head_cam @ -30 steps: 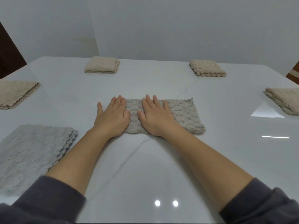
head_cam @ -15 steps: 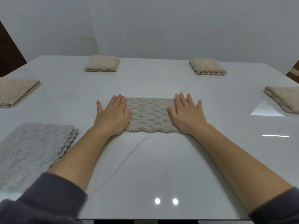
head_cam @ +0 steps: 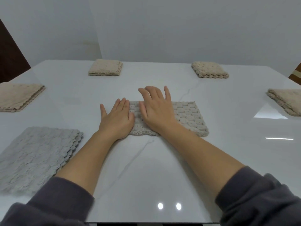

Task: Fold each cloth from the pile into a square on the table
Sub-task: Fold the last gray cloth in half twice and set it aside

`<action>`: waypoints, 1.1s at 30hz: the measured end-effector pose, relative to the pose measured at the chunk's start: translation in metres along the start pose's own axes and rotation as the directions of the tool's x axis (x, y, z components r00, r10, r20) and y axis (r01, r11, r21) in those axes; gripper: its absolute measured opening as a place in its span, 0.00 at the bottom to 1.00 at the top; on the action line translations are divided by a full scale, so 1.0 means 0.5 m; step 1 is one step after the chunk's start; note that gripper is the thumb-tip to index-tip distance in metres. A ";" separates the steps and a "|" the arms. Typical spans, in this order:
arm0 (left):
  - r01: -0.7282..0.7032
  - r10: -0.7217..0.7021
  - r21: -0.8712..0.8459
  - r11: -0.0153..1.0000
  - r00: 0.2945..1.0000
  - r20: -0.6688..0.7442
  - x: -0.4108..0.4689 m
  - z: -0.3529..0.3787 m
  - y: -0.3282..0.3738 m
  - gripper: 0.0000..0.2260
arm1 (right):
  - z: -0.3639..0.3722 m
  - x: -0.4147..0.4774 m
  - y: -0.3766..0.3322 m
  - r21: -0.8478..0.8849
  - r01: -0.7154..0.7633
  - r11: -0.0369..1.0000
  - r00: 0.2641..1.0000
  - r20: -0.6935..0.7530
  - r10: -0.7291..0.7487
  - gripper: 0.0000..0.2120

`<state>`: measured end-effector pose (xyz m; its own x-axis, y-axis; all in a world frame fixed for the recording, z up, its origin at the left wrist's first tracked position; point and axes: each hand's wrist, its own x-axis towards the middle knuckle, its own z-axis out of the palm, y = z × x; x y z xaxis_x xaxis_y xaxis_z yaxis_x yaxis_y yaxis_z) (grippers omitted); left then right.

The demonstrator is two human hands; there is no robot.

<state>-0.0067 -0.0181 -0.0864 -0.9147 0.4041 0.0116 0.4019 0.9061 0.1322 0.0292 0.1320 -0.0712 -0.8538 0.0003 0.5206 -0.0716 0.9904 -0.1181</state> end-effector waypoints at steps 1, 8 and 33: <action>0.000 0.000 -0.002 1.000 1.000 0.001 0.001 0.000 0.000 0.26 | 0.002 -0.007 0.009 -0.004 -0.014 1.000 1.000 -0.012 0.014 0.23; 0.003 -0.003 -0.006 1.000 1.000 0.004 -0.001 -0.001 0.001 0.26 | -0.033 -0.049 0.107 -0.083 -0.097 0.992 0.994 -0.054 0.093 0.23; -0.280 0.211 -0.049 0.959 0.816 -0.539 0.039 -0.002 0.281 0.18 | -0.043 -0.083 0.237 -0.109 -0.238 0.965 0.898 0.353 0.261 0.19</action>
<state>0.0319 0.1170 -0.0664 -0.6844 0.4527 0.5715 0.6391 0.7497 0.1716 0.0672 0.2525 -0.0890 -0.9677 0.2105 0.1385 0.1903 0.9709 -0.1455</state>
